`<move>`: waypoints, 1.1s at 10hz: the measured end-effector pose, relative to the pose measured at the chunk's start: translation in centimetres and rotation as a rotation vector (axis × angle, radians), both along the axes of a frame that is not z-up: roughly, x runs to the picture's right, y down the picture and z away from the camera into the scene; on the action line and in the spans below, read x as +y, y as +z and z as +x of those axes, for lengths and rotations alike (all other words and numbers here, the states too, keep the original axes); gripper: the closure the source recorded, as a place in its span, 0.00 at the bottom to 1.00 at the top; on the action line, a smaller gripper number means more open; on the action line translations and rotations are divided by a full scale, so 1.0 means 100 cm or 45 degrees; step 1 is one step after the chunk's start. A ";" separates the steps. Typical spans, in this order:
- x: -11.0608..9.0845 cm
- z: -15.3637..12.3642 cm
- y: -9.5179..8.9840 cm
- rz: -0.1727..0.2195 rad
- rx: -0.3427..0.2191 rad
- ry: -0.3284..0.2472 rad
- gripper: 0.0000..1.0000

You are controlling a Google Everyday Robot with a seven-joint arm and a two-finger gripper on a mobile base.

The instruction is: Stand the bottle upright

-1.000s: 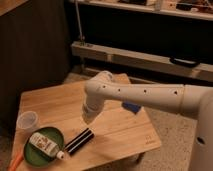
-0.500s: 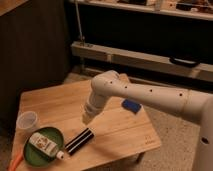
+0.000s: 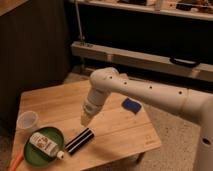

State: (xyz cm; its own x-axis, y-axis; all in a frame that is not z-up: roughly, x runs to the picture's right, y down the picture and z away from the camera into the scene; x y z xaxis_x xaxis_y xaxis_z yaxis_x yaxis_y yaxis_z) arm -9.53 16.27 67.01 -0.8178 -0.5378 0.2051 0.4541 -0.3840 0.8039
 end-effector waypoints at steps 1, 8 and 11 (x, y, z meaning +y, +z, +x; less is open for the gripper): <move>0.012 -0.004 -0.006 0.014 0.016 -0.020 0.70; 0.068 -0.048 -0.063 0.036 0.000 -0.129 0.20; 0.079 -0.077 -0.034 0.036 -0.008 -0.185 0.20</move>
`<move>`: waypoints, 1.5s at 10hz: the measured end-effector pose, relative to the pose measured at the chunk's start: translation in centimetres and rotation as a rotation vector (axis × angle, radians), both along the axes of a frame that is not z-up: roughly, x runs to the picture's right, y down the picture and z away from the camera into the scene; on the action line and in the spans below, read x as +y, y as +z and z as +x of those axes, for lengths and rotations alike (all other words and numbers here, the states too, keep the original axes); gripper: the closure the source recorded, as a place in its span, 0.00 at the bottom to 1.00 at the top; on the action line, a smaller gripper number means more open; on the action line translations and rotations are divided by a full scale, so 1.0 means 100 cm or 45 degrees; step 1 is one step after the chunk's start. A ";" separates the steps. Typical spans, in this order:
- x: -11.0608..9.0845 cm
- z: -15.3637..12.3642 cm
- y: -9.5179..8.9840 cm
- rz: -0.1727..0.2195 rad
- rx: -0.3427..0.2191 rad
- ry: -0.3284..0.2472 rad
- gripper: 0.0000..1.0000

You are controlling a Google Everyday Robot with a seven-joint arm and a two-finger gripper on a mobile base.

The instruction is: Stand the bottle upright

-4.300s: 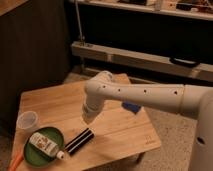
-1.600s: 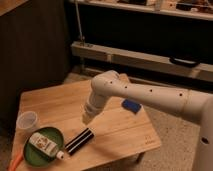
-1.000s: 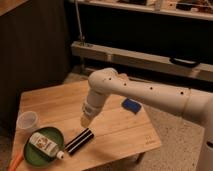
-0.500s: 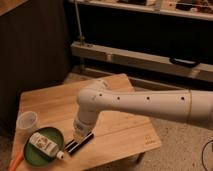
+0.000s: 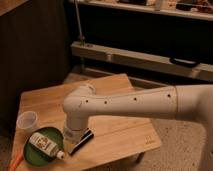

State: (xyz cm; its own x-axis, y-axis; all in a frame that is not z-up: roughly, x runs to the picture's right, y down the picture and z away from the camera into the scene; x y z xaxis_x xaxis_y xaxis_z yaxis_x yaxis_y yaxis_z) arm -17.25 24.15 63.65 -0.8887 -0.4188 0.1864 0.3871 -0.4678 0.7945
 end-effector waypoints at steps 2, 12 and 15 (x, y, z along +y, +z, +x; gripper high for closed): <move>0.008 -0.016 0.016 0.005 -0.021 -0.039 0.20; 0.034 -0.037 0.053 0.060 0.115 -0.185 0.20; 0.041 -0.039 0.052 0.066 0.129 -0.193 0.20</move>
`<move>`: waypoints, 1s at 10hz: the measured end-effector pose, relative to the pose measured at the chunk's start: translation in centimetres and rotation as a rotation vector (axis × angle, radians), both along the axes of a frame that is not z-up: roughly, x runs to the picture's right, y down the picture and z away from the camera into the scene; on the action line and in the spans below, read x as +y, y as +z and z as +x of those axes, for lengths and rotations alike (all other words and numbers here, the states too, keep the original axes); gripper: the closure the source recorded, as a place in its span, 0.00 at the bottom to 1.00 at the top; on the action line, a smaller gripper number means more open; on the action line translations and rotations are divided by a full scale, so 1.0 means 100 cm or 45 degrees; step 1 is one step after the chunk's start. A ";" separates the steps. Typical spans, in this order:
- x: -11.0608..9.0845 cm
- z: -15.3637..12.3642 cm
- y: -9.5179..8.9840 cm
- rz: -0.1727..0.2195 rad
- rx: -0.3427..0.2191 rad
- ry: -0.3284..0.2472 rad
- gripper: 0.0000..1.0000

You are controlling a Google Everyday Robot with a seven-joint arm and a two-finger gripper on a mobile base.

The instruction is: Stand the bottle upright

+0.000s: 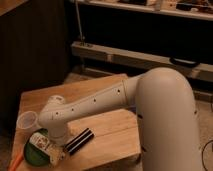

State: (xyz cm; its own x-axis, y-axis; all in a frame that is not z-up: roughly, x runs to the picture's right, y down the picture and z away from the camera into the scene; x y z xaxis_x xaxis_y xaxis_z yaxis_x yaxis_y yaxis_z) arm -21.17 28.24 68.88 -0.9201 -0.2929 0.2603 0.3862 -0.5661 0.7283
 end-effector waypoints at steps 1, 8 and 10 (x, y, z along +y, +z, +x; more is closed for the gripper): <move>0.002 -0.001 -0.001 0.002 -0.006 0.000 0.20; 0.017 -0.014 -0.002 -0.014 -0.016 -0.050 0.41; 0.021 -0.014 -0.001 -0.037 -0.003 -0.058 0.42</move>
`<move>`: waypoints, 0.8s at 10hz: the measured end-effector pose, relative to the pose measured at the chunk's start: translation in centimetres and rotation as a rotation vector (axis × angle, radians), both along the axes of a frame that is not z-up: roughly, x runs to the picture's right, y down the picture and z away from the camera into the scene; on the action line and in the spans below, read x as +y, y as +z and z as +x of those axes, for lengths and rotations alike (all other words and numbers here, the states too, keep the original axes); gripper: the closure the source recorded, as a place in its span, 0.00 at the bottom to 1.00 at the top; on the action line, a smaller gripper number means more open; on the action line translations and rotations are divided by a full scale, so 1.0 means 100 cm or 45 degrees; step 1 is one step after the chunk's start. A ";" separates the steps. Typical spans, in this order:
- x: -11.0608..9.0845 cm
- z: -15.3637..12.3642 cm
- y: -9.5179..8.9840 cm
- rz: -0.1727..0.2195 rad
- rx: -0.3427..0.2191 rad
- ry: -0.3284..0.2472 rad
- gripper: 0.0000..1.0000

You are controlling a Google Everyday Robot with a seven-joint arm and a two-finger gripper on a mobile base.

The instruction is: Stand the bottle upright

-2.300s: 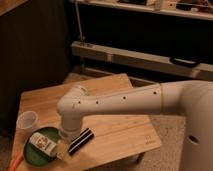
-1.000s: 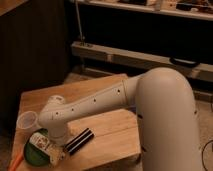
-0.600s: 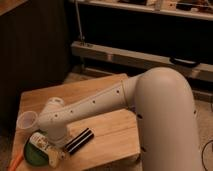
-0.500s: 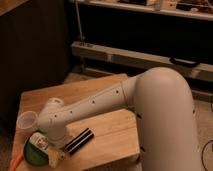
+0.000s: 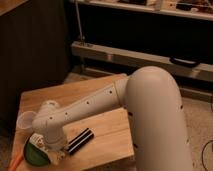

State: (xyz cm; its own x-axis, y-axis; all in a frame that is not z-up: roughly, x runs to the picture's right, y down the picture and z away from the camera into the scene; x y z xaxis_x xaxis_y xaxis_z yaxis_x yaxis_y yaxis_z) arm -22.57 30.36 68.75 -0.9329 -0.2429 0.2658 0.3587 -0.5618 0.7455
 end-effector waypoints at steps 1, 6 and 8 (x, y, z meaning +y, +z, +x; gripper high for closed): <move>0.001 0.000 0.001 -0.008 0.007 -0.003 0.42; -0.006 0.005 0.041 -0.039 0.049 -0.006 0.60; -0.009 0.006 0.041 -0.031 0.050 -0.005 0.65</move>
State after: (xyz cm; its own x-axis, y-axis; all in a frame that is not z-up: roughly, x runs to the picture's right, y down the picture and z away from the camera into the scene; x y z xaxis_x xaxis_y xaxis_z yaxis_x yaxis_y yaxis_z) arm -21.98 29.45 72.86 -0.9224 -0.2325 0.3083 0.3861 -0.5451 0.7441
